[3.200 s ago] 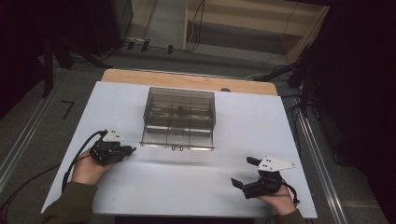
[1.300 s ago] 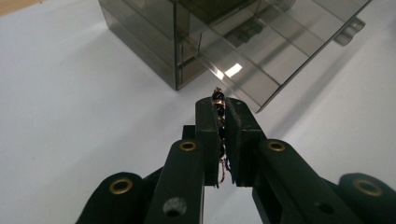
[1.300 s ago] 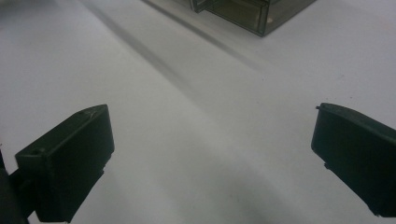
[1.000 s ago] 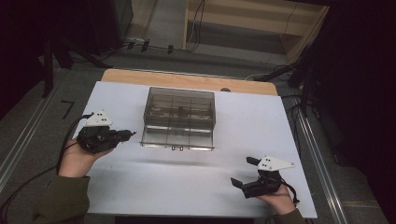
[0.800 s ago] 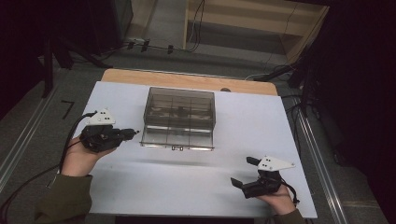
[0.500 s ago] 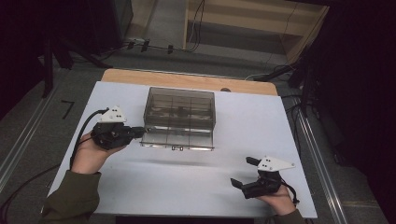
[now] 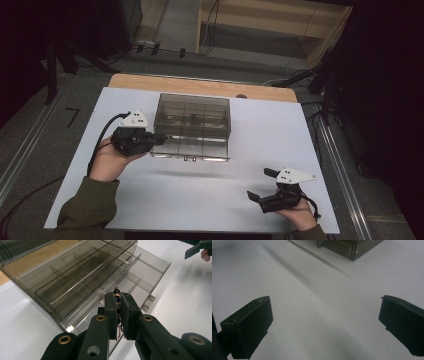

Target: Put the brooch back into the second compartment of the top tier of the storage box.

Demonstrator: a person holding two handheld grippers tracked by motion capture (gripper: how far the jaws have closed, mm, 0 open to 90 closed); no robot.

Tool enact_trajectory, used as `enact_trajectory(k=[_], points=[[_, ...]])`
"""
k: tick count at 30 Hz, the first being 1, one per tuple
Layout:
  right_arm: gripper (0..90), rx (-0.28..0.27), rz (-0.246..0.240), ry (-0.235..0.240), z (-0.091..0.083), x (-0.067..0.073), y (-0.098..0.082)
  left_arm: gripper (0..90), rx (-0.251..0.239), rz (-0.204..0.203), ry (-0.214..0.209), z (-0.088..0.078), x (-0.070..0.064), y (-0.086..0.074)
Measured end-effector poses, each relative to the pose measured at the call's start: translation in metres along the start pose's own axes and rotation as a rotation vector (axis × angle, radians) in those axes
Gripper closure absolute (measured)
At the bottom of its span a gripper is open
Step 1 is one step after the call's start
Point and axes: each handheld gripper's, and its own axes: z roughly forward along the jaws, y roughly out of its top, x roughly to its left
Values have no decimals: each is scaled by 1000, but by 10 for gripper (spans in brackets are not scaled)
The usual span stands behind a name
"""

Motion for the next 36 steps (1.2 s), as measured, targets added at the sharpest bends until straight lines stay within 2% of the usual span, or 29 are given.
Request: enact_trajectory(k=[8, 12, 19, 24, 36], points=[[0, 11, 1, -12, 1, 0, -1, 841, -5, 10, -29, 14, -5, 11], [0, 15, -15, -14, 1, -1, -1, 841, 2, 16, -46, 22, -7, 15], [0, 14, -7, -10, 1, -2, -3, 841, -18, 2, -77, 33, -11, 20], [0, 12, -11, -12, 0, -2, -3, 841, -5, 19, -76, 39, -15, 19], [0, 18, -10, -10, 1, -1, -5, 841, 39, 20, -62, 61, -19, 16]])
